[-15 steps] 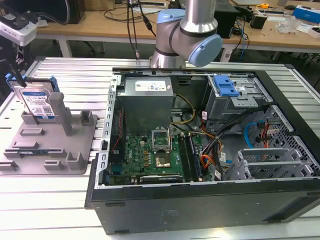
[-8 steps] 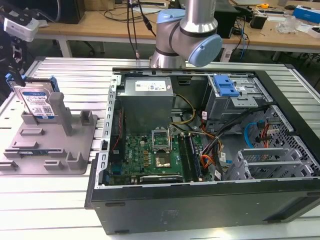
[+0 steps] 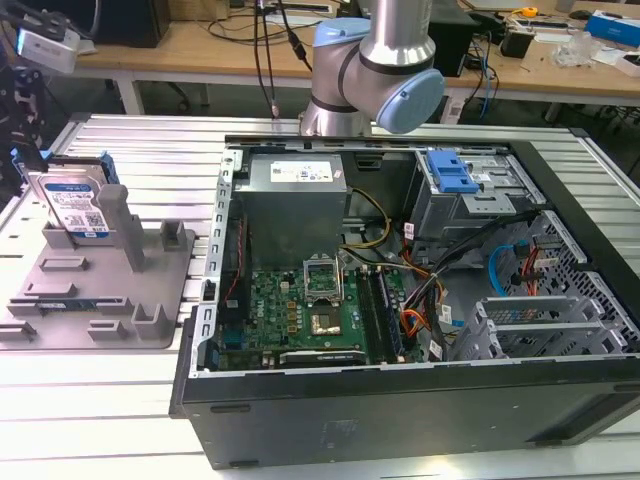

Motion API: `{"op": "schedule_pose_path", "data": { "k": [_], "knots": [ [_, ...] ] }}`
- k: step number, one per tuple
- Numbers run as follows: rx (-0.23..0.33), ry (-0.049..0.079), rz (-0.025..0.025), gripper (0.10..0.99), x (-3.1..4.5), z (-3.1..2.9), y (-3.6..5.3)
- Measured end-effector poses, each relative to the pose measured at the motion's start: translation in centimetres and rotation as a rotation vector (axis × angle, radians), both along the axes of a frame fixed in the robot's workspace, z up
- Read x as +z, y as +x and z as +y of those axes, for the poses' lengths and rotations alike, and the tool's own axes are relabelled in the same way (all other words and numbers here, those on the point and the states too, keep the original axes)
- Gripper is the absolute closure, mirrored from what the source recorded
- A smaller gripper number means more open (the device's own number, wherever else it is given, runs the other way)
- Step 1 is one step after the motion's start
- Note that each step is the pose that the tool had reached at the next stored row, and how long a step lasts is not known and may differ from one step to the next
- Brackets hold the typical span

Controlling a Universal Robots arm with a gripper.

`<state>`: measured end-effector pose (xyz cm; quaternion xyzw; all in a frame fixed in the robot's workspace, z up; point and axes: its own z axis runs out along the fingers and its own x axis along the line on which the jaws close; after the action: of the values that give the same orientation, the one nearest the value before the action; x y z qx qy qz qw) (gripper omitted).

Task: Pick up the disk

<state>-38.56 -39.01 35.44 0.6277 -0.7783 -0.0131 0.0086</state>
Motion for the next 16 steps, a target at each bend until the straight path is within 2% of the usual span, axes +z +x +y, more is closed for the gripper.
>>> {"op": "schedule_pose_path", "data": {
  "k": [2, 5, 6, 13, 16],
  "knots": [
    [0.037, 0.000, -0.0018, 0.604, -0.01, 0.00, 0.00],
    [0.146, 0.000, -0.0109, 0.604, -0.04, 0.00, 0.01],
    [0.175, 0.000, -0.0123, 0.604, -0.05, 0.00, 0.00],
    [0.190, 0.000, -0.0130, 0.604, -0.05, 0.00, 0.00],
    [0.188, 0.000, -0.0131, 0.604, -0.06, 0.75, -0.17]
  ]
}}
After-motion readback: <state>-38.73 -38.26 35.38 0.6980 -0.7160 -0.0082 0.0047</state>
